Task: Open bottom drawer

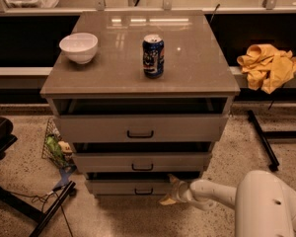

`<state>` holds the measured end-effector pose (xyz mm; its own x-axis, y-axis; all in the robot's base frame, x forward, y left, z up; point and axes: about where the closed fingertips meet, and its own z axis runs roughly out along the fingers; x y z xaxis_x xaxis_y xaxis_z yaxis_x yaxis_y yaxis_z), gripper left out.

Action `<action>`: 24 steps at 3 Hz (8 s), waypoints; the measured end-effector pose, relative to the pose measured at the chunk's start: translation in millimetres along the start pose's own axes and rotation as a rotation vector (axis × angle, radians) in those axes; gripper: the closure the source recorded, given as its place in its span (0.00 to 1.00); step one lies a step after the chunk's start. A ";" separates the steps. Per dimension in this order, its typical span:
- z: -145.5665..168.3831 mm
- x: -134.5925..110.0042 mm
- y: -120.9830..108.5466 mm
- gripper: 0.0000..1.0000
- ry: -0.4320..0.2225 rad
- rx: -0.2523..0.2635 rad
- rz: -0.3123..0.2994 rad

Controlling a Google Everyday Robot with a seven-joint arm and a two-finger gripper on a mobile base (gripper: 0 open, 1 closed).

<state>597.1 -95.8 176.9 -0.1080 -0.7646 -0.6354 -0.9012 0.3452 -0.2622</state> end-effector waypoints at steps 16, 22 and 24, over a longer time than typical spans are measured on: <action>0.6 -5.0 3.4 0.52 -0.004 -0.008 0.000; -33.4 7.7 33.4 1.00 0.029 -0.012 0.057; -33.8 7.6 34.9 1.00 0.030 -0.019 0.061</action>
Offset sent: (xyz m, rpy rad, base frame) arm -0.0004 0.0014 -0.0005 0.0010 0.0010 0.0015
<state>550.6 -108.0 187.5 -0.1752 -0.7589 -0.6272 -0.9002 0.3814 -0.2101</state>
